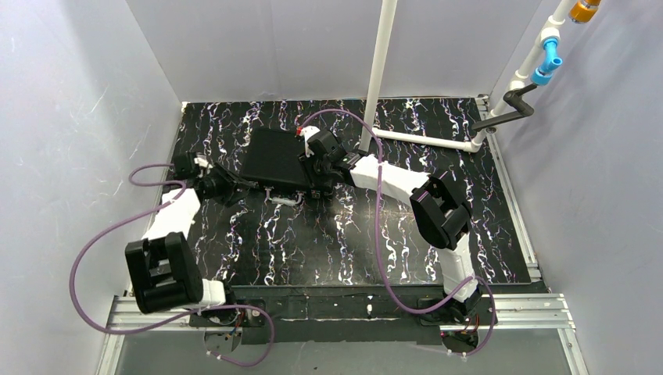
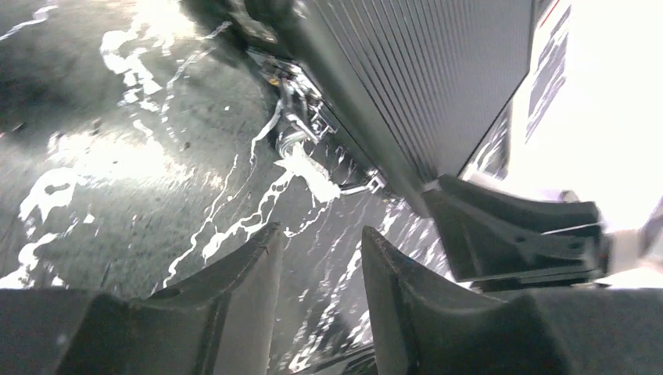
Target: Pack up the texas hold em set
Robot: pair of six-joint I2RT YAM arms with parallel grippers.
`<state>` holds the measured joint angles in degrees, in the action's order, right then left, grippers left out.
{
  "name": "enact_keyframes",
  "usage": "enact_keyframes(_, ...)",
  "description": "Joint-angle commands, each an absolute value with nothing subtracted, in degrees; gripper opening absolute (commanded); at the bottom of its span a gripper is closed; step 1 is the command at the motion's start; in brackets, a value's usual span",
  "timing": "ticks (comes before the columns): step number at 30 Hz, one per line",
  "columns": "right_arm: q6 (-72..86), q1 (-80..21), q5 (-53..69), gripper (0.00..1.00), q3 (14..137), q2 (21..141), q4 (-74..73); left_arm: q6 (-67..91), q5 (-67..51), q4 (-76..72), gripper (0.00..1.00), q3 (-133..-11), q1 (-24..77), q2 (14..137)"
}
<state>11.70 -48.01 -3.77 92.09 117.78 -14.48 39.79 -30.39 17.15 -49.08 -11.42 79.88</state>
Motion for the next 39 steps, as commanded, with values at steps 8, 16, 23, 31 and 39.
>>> enact_keyframes(8, 12.77, -47.72, -0.44, 0.42, 88.11, 120.75, -19.64, 55.07, -30.34, 13.52, 0.51, -48.97, -18.08, 79.53)
enact_keyframes(16, 12.24, -47.74, -0.44, 0.42, 89.06, 121.62, -20.17, 58.22, -35.21, 5.71, 0.53, -48.04, -17.93, 86.52)
enact_keyframes(23, 11.92, -47.73, -0.43, 0.42, 89.54, 121.97, -20.55, 57.75, -37.16, 2.77, 0.5, -47.8, -16.46, 91.27)
enact_keyframes(31, 11.22, -47.73, -0.75, 0.42, 90.93, 122.51, -21.78, 57.12, -36.54, 0.84, 0.33, -45.52, -15.2, 93.91)
enact_keyframes(39, 11.32, -47.77, -0.44, 0.41, 91.39, 122.76, -22.12, 56.4, -32.47, 2.53, 0.18, -41.24, -15.15, 94.95)
